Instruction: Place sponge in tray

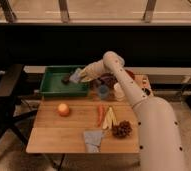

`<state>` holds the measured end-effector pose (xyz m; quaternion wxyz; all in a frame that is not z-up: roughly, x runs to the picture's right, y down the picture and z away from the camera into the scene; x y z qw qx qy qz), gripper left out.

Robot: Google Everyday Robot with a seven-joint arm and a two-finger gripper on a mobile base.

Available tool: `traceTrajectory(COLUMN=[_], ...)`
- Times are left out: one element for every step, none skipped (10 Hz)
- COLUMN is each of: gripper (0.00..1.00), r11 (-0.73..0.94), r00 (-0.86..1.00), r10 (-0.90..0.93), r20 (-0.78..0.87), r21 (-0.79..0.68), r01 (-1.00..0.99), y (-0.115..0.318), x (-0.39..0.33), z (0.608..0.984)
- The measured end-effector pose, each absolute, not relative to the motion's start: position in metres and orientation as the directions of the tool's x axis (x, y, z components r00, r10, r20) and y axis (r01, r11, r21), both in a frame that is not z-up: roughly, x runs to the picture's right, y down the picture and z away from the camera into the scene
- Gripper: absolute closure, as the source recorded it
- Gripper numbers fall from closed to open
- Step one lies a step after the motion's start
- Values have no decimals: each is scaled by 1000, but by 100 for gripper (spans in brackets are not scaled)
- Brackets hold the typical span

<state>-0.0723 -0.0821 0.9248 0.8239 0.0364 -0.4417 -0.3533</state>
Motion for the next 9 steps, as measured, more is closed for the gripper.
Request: traceTrajectory(gripper=[100,99,92,82,74,62,53,44,35], r11=[749,759,770,775,776,775,776,777,775], r00=[350,349,354,349,346,338,337,334,328], r10=[-610,-598,-584,-571,-565,-556,-549,-544,-543], r20=[711,722,731,743,749,759,765,770,773], r21=[375,369,360,349,341,326,317,312,310], r01=[546,537,527,527,530,541,545,547,551], y=[-82,-81,-83,-80,-80,-76,-74,-72,-72], x=[-80,-80,-80,-84,-87,-93,-94,-96,-98], z=[931,943,956,967,971,978,982,985,986])
